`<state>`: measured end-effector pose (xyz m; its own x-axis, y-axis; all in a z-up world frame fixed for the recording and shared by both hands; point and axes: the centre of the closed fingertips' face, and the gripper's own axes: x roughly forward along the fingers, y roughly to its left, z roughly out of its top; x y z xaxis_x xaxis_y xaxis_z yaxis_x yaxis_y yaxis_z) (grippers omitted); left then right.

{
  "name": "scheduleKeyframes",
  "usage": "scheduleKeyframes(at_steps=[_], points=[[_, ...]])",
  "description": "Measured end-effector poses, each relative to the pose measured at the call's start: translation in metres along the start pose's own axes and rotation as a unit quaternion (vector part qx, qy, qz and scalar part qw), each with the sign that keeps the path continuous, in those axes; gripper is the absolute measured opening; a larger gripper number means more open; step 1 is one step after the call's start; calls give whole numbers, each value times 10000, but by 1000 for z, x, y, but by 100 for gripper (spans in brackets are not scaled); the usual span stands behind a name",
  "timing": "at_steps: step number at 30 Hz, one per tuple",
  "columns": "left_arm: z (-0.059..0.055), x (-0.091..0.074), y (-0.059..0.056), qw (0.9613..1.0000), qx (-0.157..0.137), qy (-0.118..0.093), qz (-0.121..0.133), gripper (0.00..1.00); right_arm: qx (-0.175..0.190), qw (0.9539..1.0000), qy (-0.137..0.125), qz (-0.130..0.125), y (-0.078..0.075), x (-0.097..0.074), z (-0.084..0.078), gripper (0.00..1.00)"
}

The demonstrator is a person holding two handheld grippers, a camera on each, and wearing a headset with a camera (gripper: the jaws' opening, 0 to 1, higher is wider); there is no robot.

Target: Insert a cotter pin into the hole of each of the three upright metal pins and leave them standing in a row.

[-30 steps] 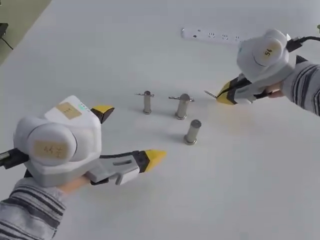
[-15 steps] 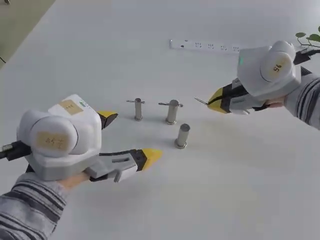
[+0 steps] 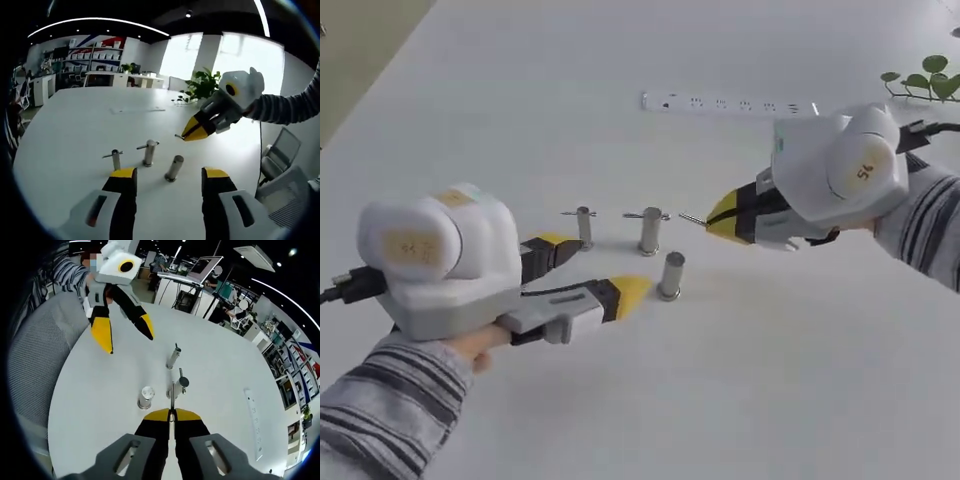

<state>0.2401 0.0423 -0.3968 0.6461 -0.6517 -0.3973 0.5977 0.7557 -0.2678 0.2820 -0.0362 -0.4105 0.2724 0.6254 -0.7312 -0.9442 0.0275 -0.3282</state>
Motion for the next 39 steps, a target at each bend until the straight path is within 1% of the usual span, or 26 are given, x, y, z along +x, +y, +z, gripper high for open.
scheduleKeyframes(at_steps=[1, 2, 7, 9, 10, 11, 14, 19, 20, 24, 31, 33, 36, 39], points=[[1, 1, -1, 10000, -30, -12, -29, 47, -30, 10000, -28, 1, -3, 1, 0, 0], [2, 2, -2, 9999, -98, -20, -59, 45, -30, 10000, -60, 3, -1, 1, 2, 0], [7, 5, -6, 9988, -427, -144, -185, 37, -83, 9998, -187, 52, 15, 0, 13, 0], [7, 6, -10, 9981, -537, -144, -263, 34, -127, 9996, -220, 82, 22, 0, 15, 0], [6, 7, -11, 9979, -566, -118, -292, 33, -220, 9995, -208, 99, 25, 1, 16, 0], [5, 7, -13, 9975, -611, -109, -336, 31, -267, 9994, -200, 103, 25, 2, 14, 0], [5, 8, -18, 9955, -824, -153, -439, 27, -338, 9991, -227, 153, 32, 2, 17, 0], [3, 9, -25, 9928, -1038, -113, -594, 19, -384, 9986, -314, 171, 39, 1, 23, 0], [2, 9, -27, 9914, -1131, -93, -644, 17, -392, 9985, -335, 187, 40, 1, 24, 0], [2, 9, -32, 9896, -1244, -104, -721, 14, -464, 9980, -379, 220, 46, -1, 29, 0], [3, 10, -39, 9875, -1319, -121, -856, 8, -561, 9970, -459, 263, 53, -3, 37, 0], [4, 11, -40, 9869, -1345, -145, -877, 7, -577, 9968, -476, 275, 55, -3, 38, 0], [5, 11, -41, 9861, -1384, -145, -908, 3, -603, 9967, -483, 255, 55, -3, 40, 0], [4, 11, -43, 9857, -1400, -133, -933, 1, -605, 9965, -512, 255, 56, -3, 43, 0]])
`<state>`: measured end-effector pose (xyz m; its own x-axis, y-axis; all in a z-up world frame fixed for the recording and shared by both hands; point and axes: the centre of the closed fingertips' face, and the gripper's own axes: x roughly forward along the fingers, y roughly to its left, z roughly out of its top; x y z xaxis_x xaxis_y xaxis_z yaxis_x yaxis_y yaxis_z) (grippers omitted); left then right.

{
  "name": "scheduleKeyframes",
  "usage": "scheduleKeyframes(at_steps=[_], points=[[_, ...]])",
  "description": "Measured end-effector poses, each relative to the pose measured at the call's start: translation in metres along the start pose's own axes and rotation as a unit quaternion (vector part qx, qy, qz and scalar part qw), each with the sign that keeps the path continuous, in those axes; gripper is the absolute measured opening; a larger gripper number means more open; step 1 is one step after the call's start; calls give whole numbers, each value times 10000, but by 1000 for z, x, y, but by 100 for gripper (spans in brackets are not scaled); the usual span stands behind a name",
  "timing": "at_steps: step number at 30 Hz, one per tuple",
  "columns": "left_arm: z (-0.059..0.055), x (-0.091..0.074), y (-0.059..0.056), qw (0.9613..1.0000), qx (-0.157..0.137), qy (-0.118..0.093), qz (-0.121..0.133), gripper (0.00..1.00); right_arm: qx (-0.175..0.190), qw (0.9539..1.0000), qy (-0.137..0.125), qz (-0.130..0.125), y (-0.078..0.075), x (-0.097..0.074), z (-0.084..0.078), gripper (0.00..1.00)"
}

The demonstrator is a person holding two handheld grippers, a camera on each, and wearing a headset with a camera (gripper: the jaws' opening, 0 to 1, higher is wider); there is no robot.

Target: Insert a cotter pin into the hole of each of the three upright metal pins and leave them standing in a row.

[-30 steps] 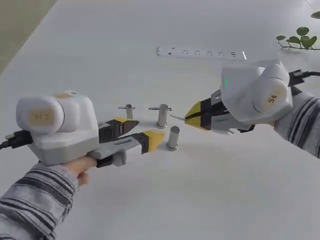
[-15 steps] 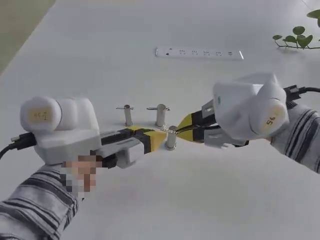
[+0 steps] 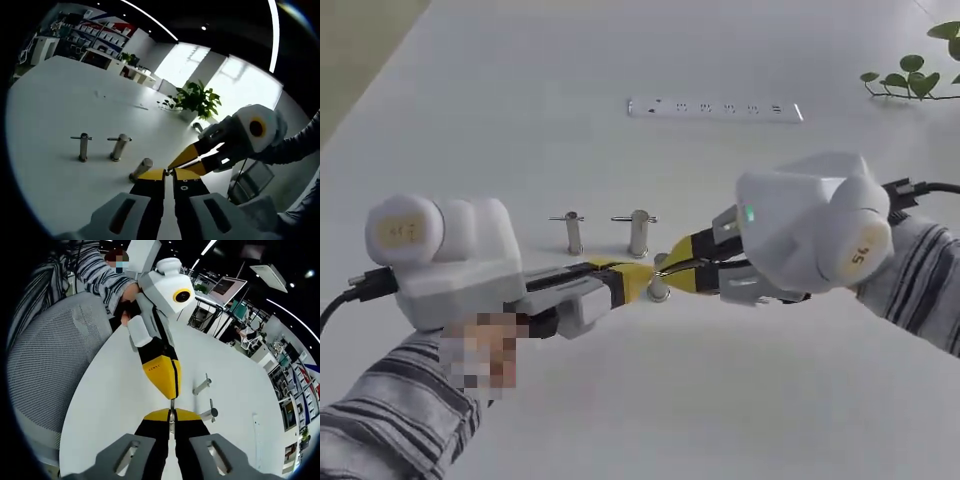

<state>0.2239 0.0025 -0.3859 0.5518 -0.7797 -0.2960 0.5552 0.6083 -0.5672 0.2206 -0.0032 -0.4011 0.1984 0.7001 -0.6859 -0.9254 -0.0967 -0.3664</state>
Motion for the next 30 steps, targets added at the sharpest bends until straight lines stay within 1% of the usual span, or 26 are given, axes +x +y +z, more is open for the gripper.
scheduleKeyframes(at_steps=[7, 9, 12, 13, 14, 16, 19, 20, 22, 23, 24, 26, 27, 28, 29, 30], points=[[-1, 0, 1, 10000, -82, 13, 3, 0, -23, 10000, -10, -14, 0, 1, 3, 0], [-1, 0, 1, 10000, -58, 24, -5, 0, -15, 10000, -5, -6, 1, 1, 3, 0], [-2, -1, 0, 10000, 61, 30, -36, 0, 43, 10000, -14, -17, 0, 1, 3, 0], [-2, -1, -1, 9998, 197, 32, -71, 0, 71, 10000, -19, -9, 0, 0, 3, 0], [-1, -1, -2, 9996, 253, 32, -78, 0, 133, 9999, -29, -9, 0, 0, 4, 0], [-1, -1, -2, 9995, 293, 21, -70, 0, 200, 9998, -52, -6, 0, 0, 4, 0], [-2, -1, -3, 9990, 430, 61, -115, 0, 478, 9988, -75, 59, 1, 0, 3, 0], [-3, -1, -4, 9987, 489, 71, -151, 0, 531, 9985, -110, 41, 0, 0, 3, 0], [-4, -2, -6, 9976, 649, 106, -200, 0, 812, 9965, -188, 109, 2, -1, 3, 2], [-5, -3, -6, 9970, 732, 134, -212, 0, 919, 9955, -222, 89, 1, -1, 2, 3], [-6, -4, -6, 9956, 889, 172, -230, 0, 1074, 9937, -280, 147, 3, -1, 2, 4], [-9, -6, -7, 9934, 1083, 225, -299, 0, 1381, 9895, -361, 238, 5, -3, 1, 5], [-10, -7, -7, 9922, 1177, 242, -320, 0, 1476, 9878, -412, 279, 5, -3, 1, 5], [-12, -9, -7, 9900, 1335, 297, -344, 0, 1710, 9834, -473, 374, 8, -3, 1, 5], [-12, -9, -7, 9892, 1385, 314, -353, 0, 1856, 9803, -521, 420, 9, -3, 1, 5], [-14, -10, -8, 9869, 1527, 334, -390, 0, 1973, 9774, -568, 503, 9, -3, 0, 5]])
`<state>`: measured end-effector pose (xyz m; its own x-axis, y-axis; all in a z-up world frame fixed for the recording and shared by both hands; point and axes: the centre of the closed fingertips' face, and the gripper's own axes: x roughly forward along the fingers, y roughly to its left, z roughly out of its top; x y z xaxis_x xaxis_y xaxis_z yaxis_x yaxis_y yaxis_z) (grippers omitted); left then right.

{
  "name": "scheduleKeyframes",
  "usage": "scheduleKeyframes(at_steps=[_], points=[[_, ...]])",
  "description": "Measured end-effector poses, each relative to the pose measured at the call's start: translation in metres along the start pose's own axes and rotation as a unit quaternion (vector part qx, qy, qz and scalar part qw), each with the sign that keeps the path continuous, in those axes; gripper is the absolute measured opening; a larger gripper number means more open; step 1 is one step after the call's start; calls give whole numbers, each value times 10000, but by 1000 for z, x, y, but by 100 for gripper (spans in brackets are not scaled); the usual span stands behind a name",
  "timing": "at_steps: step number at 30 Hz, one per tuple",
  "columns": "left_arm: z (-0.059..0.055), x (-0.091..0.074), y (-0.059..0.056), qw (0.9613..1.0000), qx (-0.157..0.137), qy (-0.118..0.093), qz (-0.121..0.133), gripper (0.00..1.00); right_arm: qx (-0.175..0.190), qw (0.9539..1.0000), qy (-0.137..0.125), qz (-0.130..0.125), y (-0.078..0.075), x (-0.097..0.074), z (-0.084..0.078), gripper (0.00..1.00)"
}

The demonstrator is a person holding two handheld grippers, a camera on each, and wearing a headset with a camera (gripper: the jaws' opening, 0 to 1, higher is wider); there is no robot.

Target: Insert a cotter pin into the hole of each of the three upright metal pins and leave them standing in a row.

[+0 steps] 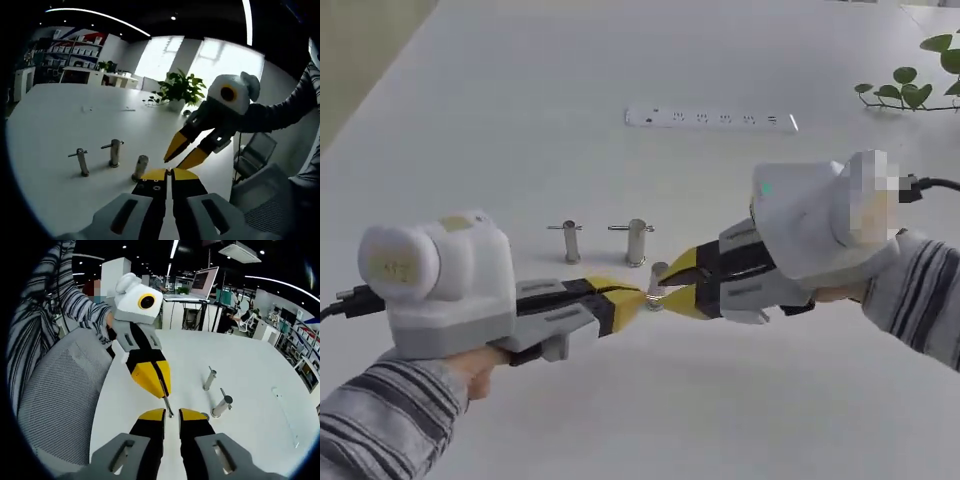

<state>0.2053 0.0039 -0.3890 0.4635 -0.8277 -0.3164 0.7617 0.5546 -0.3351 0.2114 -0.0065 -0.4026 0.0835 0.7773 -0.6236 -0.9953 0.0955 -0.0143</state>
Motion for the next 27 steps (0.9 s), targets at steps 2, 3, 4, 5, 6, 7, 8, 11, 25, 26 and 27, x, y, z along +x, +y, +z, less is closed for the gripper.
scheduleKeyframes(at_steps=[2, 3, 4, 5, 6, 7, 8, 11, 25, 26, 27], points=[[-2, -2, -3, 9998, 150, 38, -84, 0, 249, 9996, -73, 111, 3, 0, -2, 6], [-3, -3, -4, 9996, 256, 61, -136, 0, 345, 9991, -85, 210, 5, 1, -3, 7], [-5, -3, -6, 9991, 378, 98, -191, 0, 504, 9984, -74, 252, 8, 1, -5, 7], [-6, -4, -8, 9986, 462, 141, -224, 0, 472, 9985, -84, 260, 8, 1, -6, 7], [-8, -4, -10, 9979, 551, 176, -293, 0, 521, 9980, -112, 349, 12, 1, -6, 7], [-8, -5, -12, 9976, 584, 166, -333, 0, 741, 9960, -176, 464, 18, 2, -6, 7], [-8, -5, -13, 9972, 632, 181, -361, 0, 812, 9951, -201, 532, 20, 2, -7, 7], [-12, -6, -16, 9944, 913, 329, -422, 0, 910, 9930, -257, 708, 29, 3, -10, 6], [-16, -4, -34, 9918, 989, 399, -710, 0, 990, 9901, -293, 950, 46, 10, -19, 0], [-16, -4, -33, 9918, 985, 409, -710, 0, 986, 9902, -286, 952, 46, 10, -19, 0], [-16, -4, -33, 9918, 982, 416, -707, 0, 973, 9903, -279, 950, 46, 10, -19, 0]])
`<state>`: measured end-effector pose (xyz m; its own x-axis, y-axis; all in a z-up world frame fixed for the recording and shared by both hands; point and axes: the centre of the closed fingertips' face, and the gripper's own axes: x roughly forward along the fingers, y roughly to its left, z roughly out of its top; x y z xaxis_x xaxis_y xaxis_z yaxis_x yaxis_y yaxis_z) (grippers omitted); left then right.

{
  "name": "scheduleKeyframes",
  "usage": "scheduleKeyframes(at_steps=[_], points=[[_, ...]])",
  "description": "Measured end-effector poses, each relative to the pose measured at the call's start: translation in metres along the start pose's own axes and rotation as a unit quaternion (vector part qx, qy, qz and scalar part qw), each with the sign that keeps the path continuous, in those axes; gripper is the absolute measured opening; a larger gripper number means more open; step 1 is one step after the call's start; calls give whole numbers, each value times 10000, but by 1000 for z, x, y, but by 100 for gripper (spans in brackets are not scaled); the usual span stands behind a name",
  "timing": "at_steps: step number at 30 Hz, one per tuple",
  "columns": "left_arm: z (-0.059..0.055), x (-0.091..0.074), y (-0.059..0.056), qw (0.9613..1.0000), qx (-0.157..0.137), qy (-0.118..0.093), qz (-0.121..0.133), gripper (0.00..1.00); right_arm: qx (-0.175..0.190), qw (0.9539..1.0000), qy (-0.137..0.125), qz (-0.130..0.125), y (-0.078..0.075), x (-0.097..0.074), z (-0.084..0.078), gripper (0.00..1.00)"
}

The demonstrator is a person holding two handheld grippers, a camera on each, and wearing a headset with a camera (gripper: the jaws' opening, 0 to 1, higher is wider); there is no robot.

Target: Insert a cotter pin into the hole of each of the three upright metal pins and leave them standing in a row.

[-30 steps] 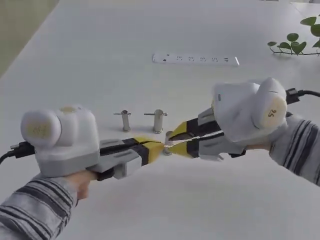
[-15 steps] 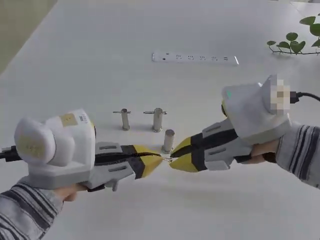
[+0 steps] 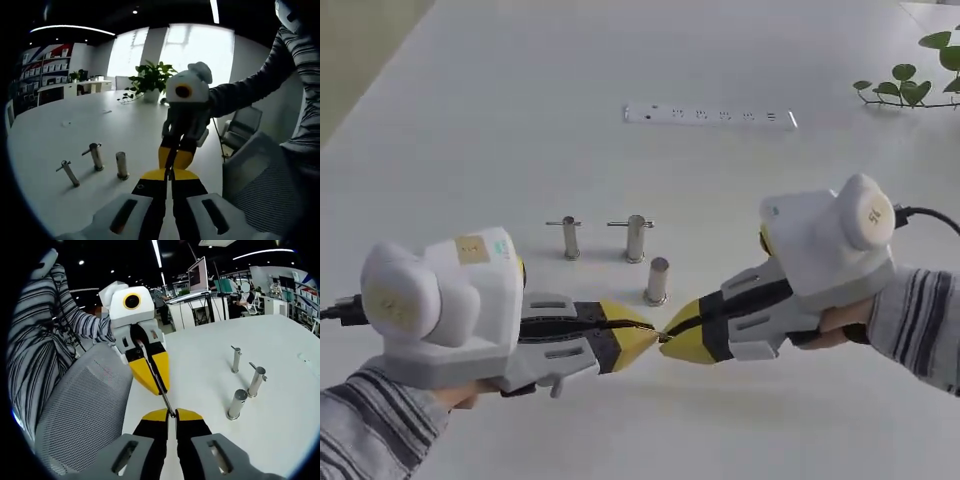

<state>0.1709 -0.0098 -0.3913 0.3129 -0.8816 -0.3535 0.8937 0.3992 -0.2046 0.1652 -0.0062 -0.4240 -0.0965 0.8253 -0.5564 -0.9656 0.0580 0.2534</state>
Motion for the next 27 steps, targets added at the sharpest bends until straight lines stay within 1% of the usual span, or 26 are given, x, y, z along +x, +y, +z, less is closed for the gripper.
scheduleKeyframes(at_steps=[5, 9, 11, 13, 15, 16, 17, 19, 20, 21, 24, 27], points=[[-5, 0, 0, 10000, -66, 71, -15, 0, -157, 9998, 99, -17, 2, -2, 0, 0], [-5, 0, 0, 9999, -135, 51, -12, 0, -349, 9992, 200, -78, 1, -4, 0, 0], [-6, 0, 1, 9999, -128, 60, 13, 0, -580, 9979, 243, -172, -2, -5, 0, 0], [-6, 0, 1, 9999, -136, 65, 17, 0, -715, 9968, 298, -197, -2, -5, 0, 0], [-6, 1, 2, 9999, -86, 70, 41, 0, -981, 9939, 396, -295, -4, -6, 0, 0], [-7, 1, 3, 9999, -30, 78, 66, 0, -1050, 9930, 427, -328, -5, -7, 0, 0], [-7, 1, 4, 9998, 67, 81, 144, 0, -1105, 9922, 472, -334, -5, -7, 0, 0], [-8, 2, 4, 9999, 49, 79, 137, 0, -1245, 9899, 546, -406, -6, -7, -1, 0], [-8, 2, 5, 9998, 32, 71, 160, 0, -1256, 9896, 566, -405, -6, -7, -1, 0], [-9, 3, 8, 9997, 54, 60, 247, 1, -1273, 9892, 586, -419, -7, -7, -2, 0], [-11, 3, 13, 9994, 5, 64, 348, 3, -1409, 9869, 641, -464, -9, -7, -2, 0], [-12, 5, 15, 9991, -24, 52, 413, 8, -1411, 9864, 645, -536, -13, -9, -2, 0]])
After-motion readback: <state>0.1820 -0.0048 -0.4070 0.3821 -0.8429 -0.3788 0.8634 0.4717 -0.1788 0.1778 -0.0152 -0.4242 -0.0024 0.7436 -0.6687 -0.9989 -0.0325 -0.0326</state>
